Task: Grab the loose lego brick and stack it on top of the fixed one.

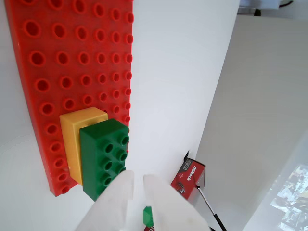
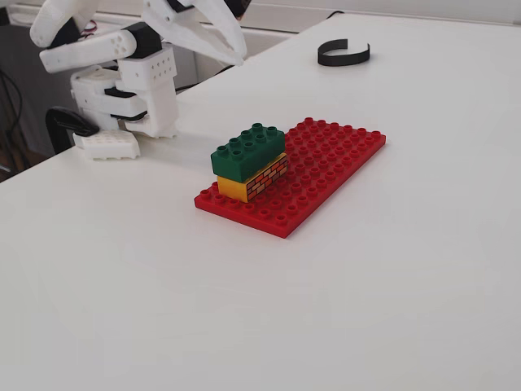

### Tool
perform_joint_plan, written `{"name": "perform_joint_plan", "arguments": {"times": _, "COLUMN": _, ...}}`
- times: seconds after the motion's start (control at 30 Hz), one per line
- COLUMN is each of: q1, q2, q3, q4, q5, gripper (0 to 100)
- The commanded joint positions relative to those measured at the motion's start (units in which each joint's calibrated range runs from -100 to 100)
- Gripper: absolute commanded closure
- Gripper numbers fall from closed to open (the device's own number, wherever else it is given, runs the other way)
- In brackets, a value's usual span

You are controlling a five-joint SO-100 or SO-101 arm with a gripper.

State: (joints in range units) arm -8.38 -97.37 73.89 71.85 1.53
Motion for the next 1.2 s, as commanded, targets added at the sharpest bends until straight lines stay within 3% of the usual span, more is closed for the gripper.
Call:
{"name": "perform_joint_plan", "arguments": {"times": 0.0, "q1": 0.2, "q2": -0.6, "q3": 5.6, "q4": -2.6, "q5": -0.5, "gripper": 99}}
{"name": "perform_joint_plan", "arguments": {"times": 0.33, "q1": 0.2, "q2": -0.7, "q3": 16.9, "q4": -0.2, "q5": -1.3, "gripper": 99}}
{"name": "perform_joint_plan", "arguments": {"times": 1.17, "q1": 3.9, "q2": -0.6, "q3": 18.5, "q4": 2.7, "q5": -3.1, "gripper": 98}}
